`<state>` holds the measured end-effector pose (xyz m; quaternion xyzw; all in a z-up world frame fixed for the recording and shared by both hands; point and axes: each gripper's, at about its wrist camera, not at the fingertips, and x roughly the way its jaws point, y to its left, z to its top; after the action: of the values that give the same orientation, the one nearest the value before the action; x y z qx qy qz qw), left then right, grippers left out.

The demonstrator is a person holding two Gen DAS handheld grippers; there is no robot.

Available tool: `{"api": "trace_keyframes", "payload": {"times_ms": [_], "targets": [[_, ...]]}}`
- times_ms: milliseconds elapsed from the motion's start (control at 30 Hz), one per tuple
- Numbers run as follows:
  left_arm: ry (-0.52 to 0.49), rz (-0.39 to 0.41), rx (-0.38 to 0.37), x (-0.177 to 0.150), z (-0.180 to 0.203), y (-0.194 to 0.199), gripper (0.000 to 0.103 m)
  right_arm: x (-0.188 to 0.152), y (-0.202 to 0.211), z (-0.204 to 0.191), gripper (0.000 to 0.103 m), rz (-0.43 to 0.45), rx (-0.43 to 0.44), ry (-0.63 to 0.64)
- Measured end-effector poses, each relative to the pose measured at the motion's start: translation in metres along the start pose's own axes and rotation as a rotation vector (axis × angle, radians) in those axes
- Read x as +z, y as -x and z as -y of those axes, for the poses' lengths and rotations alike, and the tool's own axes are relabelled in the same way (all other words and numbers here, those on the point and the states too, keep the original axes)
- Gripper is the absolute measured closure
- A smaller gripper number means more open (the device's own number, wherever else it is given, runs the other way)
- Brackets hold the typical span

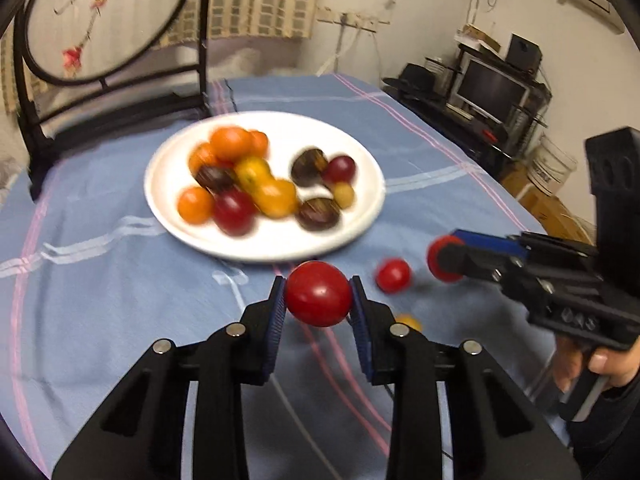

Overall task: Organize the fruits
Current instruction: 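Set both red tomatoes on the white plate and release, then grasp the small yellow potato with the left tool while the right tool grasps a red tomato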

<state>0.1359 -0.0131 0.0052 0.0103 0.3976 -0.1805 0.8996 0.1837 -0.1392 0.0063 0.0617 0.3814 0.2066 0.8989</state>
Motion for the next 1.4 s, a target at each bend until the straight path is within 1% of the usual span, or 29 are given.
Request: {"api": "trace_keyframes", "payload": {"times_ms": [133,233,333,433,533,600,633,667,700,733,800,900,967,1033,1200,1300,1400], "targets": [[0.033,0.016,0.044,0.03,-0.018,-0.009,0.072,0.031,-0.022,-0.016,0.076,-0.003,-0.004,0.075],[0.071,0.016,0.075,0.051,-0.035,-0.023,0.072,0.052,-0.047,-0.017,0.076,-0.019,0.001,0.069],[0.097,0.012,0.109,0.071,-0.051,-0.04,0.072,0.067,-0.073,-0.016,0.076,-0.04,-0.013,0.062],[0.11,0.004,0.135,0.079,-0.061,-0.053,0.072,0.078,-0.095,-0.009,0.076,-0.064,-0.013,0.032],[0.124,-0.006,0.144,0.084,-0.069,-0.065,0.072,0.085,-0.11,-0.003,0.075,-0.077,-0.015,0.002],[0.134,-0.01,0.147,0.085,-0.072,-0.072,0.072,0.087,-0.118,0.002,0.069,-0.076,-0.01,-0.026],[0.143,0.003,0.147,0.086,-0.073,-0.072,0.066,0.087,-0.119,0.004,0.059,-0.076,-0.008,-0.038],[0.152,0.012,0.162,0.086,-0.074,-0.072,0.058,0.087,-0.12,0.007,0.058,-0.073,-0.004,-0.054],[0.156,0.019,0.17,0.087,-0.075,-0.072,0.055,0.086,-0.118,0.009,0.058,-0.073,0.009,-0.064],[0.159,0.028,0.165,0.087,-0.075,-0.07,0.051,0.085,-0.117,0.009,0.058,-0.073,0.013,-0.066],[0.158,0.031,0.158,0.084,-0.073,-0.065,0.049,0.081,-0.111,0.011,0.058,-0.07,0.017,-0.067],[0.152,0.033,0.164,0.078,-0.067,-0.057,0.042,0.072,-0.093,0.017,0.056,-0.063,0.023,-0.075],[0.151,0.035,0.168,0.071,-0.061,-0.05,0.038,0.066,-0.08,0.022,0.048,-0.053,0.002,-0.071],[0.147,0.033,0.158,0.063,-0.052,-0.043,0.036,0.06,-0.069,0.025,0.046,-0.046,-0.031,-0.055],[0.129,0.013,0.122,0.034,-0.024,-0.03,0.034,0.038,-0.046,0.036,0.044,-0.044,-0.071,-0.058],[0.115,-0.025,0.07,0.011,-0.003,-0.026,0.034,0.022,-0.033,0.045,0.04,-0.039,-0.088,-0.086],[0.115,-0.049,0.04,-0.006,0.011,-0.024,0.034,0.01,-0.026,0.051,0.039,-0.039,-0.092,-0.108]]}}
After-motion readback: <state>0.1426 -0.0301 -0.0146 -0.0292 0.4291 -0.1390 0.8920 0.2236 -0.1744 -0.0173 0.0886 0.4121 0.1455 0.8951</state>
